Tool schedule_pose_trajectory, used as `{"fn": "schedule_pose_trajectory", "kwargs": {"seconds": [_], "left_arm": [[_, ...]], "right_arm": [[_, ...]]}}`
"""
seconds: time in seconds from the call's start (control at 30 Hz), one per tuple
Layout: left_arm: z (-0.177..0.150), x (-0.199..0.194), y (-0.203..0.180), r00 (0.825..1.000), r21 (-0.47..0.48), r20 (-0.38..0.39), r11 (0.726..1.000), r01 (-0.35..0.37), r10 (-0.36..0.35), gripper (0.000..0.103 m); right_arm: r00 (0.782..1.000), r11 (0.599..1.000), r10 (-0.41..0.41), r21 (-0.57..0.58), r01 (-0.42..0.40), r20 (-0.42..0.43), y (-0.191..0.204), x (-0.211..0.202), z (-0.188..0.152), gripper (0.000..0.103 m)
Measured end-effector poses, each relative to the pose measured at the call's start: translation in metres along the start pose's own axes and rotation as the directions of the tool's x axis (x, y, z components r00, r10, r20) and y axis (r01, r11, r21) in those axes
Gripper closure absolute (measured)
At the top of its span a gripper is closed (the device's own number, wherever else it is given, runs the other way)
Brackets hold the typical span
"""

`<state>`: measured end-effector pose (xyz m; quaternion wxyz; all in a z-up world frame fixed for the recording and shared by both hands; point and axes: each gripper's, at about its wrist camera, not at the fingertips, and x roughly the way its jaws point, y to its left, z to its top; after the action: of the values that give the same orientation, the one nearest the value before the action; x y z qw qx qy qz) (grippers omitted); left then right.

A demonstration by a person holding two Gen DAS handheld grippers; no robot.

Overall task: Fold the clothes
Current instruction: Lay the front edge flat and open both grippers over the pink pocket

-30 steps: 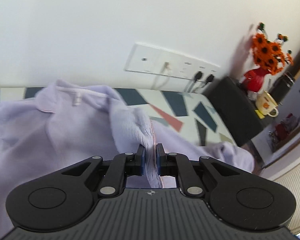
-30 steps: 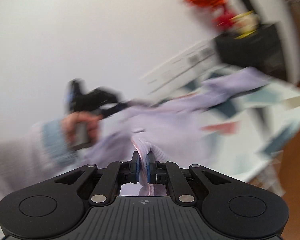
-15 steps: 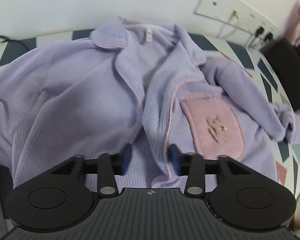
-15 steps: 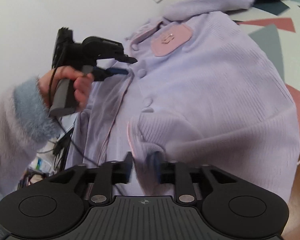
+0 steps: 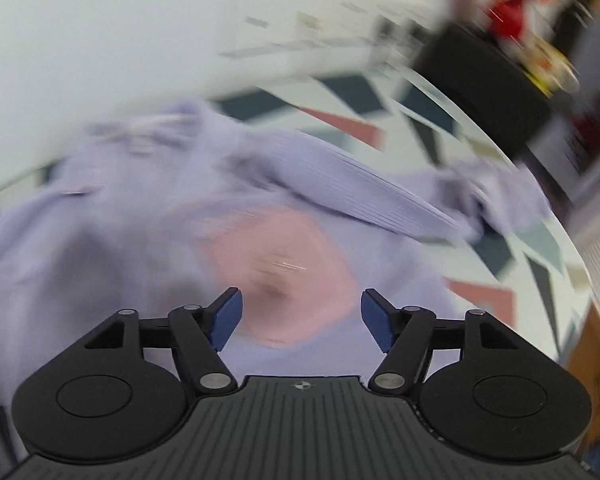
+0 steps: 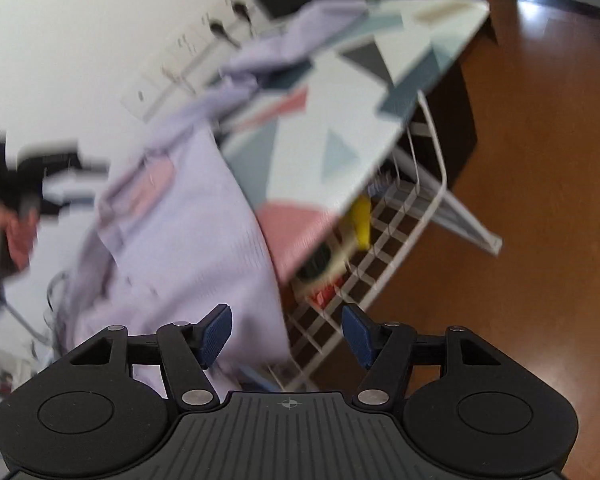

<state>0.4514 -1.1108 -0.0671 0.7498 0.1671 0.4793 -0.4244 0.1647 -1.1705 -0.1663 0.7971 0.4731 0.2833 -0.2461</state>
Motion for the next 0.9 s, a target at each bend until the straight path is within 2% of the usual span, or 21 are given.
{"fn": "schedule_pose_trajectory", "kwargs": {"seconds": [0.1,0.2,0.37,0.47,0.53,0.57,0.6,0.67,0.7,0.77,0.9], "left_arm": [[-0.017,0.027,-0.047,0.999,0.104,-0.042,0.994,0.020,-0.016,0.035],[-0.025,0.051,-0.072,0.997,0.165,-0.063,0.986,-0.033,0.044,0.035],[-0.035,0.069,-0.061,0.993,0.090,-0.102,0.994,-0.055,0.064,0.035],[-0.039,0.072,-0.044,0.991,0.031,-0.105,0.996,-0.080,0.083,0.035],[-0.041,0.071,-0.034,0.991,-0.003,-0.099,0.996,-0.088,0.088,0.035],[-0.043,0.069,-0.031,0.991,-0.005,-0.094,0.996,-0.093,0.092,0.035],[-0.044,0.067,-0.030,0.990,-0.001,-0.096,0.995,-0.102,0.101,0.035],[-0.047,0.061,-0.025,0.989,-0.014,-0.107,0.994,-0.107,0.105,0.035],[-0.050,0.058,-0.020,0.989,-0.037,-0.112,0.995,-0.097,0.092,0.035],[-0.056,0.052,-0.011,0.990,-0.073,-0.119,0.994,-0.080,0.071,0.035],[-0.066,0.045,-0.001,0.992,-0.057,-0.109,0.996,-0.073,0.067,0.035]], "right_arm": [[0.995,0.998,0.067,-0.005,-0.067,-0.071,0.006,0.019,-0.017,0.040],[0.984,0.991,0.124,-0.030,-0.128,-0.126,0.025,0.041,-0.027,0.039],[0.990,0.985,0.088,-0.135,-0.103,-0.113,0.051,0.050,-0.036,0.039],[0.997,0.982,0.010,-0.189,-0.024,-0.079,0.057,0.054,-0.039,0.042],[0.998,0.986,-0.004,-0.165,-0.007,-0.062,0.053,0.052,-0.036,0.048],[0.998,0.990,-0.002,-0.143,-0.007,-0.057,0.051,0.050,-0.035,0.055],[0.998,0.993,0.003,-0.119,-0.010,-0.056,0.047,0.048,-0.033,0.070],[0.998,0.997,0.009,-0.079,-0.014,-0.056,0.038,0.047,-0.028,0.091],[0.999,0.998,0.008,-0.067,-0.011,-0.044,0.035,0.042,-0.027,0.095],[1.000,0.999,-0.010,-0.051,0.010,-0.005,0.031,0.033,-0.027,0.096],[0.997,0.998,-0.060,-0.003,0.060,0.054,0.017,0.023,-0.029,0.099]]}}
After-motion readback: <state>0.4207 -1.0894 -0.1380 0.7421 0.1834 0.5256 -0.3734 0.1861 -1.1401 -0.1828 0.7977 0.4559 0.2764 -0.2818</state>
